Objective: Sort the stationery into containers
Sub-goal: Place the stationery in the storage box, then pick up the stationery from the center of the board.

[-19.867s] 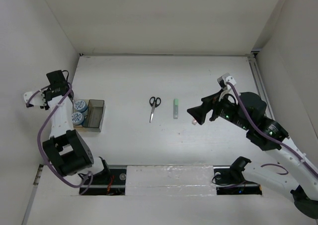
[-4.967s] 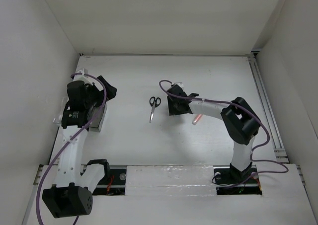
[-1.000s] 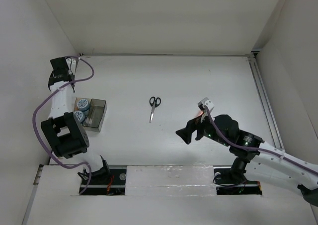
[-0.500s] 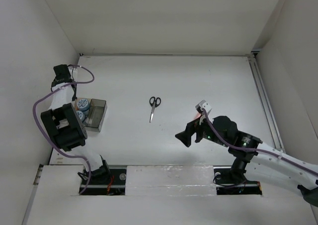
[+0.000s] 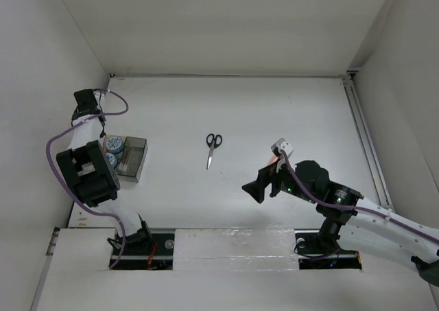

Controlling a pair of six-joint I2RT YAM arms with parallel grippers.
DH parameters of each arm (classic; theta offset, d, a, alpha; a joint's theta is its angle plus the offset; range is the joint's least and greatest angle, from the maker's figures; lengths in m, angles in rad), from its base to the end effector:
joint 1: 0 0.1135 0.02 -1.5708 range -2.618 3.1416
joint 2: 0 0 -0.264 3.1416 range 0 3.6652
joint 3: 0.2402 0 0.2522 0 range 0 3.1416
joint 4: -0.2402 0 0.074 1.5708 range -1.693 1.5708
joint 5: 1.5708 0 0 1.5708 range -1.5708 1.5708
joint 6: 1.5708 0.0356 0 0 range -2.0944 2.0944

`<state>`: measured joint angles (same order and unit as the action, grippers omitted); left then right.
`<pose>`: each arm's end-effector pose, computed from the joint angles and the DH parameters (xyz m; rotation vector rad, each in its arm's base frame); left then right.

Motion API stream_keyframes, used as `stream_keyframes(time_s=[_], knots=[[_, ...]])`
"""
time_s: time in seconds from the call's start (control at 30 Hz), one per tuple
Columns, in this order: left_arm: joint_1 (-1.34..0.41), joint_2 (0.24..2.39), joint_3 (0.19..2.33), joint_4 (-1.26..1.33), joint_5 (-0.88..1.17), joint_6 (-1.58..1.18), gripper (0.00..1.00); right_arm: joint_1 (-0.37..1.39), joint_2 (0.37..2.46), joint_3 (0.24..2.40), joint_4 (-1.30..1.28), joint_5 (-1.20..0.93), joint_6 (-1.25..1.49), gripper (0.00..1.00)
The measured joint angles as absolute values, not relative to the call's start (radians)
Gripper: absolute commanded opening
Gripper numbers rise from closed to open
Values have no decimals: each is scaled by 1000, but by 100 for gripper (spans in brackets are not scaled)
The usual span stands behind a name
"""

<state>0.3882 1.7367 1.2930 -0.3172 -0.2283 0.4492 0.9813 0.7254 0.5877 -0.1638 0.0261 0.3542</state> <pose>0.3573 0.1548 0.2480 -0.0448 2.4084 0.6713 0.0997 0.1474 0.2819 -0.5900 1.8812 0.8786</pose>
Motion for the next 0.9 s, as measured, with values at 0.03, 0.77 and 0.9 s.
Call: stream_keyframes(time_s=[0.03,0.77,0.9], knots=[[388,1737,1289,-310,-236,443,25,981,720,588,-164,27,354,100],[369,1648,1395,-339,-201,332,100,981,687,576,-152,34,354,100],[231,1559,1491,-336,-252,248,100,981,688,576,-150,46,354,100]])
